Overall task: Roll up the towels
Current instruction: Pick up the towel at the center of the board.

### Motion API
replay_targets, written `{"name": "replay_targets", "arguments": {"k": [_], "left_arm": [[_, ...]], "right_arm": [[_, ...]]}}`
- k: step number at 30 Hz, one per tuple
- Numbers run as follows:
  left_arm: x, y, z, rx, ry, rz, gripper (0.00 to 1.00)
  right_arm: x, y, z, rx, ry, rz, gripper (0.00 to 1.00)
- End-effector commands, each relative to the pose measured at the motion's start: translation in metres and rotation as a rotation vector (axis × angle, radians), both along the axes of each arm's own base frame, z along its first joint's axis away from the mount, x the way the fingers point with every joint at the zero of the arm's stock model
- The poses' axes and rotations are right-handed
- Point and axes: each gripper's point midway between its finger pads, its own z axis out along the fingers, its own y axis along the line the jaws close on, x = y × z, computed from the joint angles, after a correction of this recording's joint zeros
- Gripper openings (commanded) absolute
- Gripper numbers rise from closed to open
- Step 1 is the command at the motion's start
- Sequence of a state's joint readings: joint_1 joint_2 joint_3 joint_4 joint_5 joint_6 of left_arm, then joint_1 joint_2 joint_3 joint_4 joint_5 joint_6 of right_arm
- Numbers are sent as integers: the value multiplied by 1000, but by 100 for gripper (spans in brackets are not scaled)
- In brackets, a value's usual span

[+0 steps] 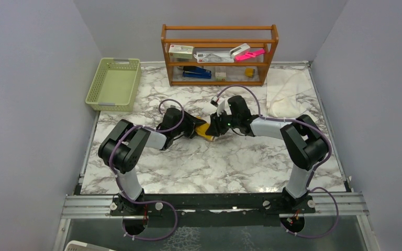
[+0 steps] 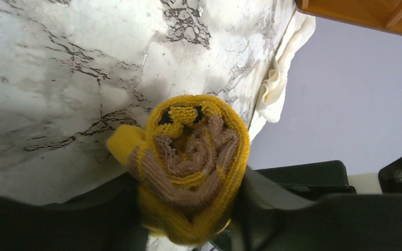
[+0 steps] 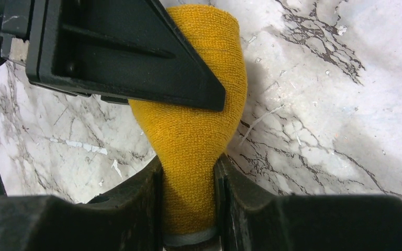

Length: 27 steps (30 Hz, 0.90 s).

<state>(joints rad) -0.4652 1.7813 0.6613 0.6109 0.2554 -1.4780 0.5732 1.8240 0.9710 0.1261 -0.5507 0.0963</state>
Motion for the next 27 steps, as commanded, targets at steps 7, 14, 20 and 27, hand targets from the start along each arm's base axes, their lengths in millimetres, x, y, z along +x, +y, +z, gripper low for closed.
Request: {"name": "replay_targets", "arguments": {"k": [7,14,20,27], "left_arm": [[14,3,2,7,-63,54,7],[23,16,24,31,-130,86,0],[48,61,67,85,-216,165,0],[89,142,124,235,-309,266,0]], "right_arm": [[-14,17,32,105,-64,101,28],[-10,9,82,172,-156,86,73],[23,-52,135,232,-266,-150,92],[16,-66,150,254,-324,-187,99]]}}
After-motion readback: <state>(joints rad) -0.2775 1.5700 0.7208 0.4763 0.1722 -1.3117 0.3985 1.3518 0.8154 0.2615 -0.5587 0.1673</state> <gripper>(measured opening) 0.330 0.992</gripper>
